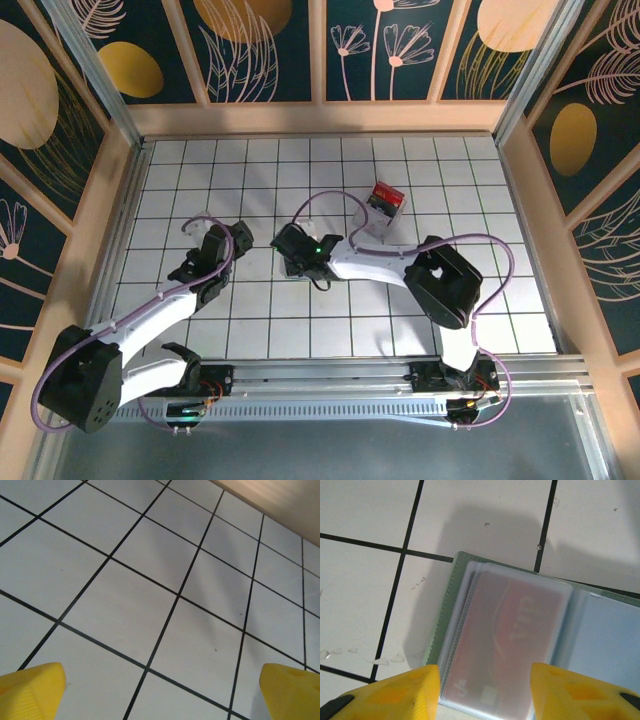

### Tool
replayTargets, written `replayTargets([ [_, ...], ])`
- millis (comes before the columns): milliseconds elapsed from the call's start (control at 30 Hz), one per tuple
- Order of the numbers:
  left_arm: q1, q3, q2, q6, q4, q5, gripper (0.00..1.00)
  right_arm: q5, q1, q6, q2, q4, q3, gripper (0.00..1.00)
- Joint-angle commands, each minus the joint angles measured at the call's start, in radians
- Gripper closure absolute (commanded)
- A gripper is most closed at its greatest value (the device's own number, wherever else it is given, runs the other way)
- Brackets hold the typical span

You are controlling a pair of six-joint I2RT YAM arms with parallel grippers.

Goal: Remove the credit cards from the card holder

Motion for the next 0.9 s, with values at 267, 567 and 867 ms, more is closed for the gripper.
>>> replayTargets([
  [267, 0.007, -0.004, 0.023, -0.024, 0.019, 0.007, 0.01, 0.033, -0.001, -0.001, 0.102, -0.069, 0.061, 0.46],
  [567, 0.007, 0.009, 0.043, -0.025, 0.027, 0.024, 0.01, 0.001, -0.001, 0.003, 0.100, -0.061, 0.008, 0.57],
  [867, 0.007, 0.020, 0.043, -0.007, 0.024, 0.042, 0.01, -0.040, -0.001, -0.002, 0.039, -0.022, -0.036, 0.82],
])
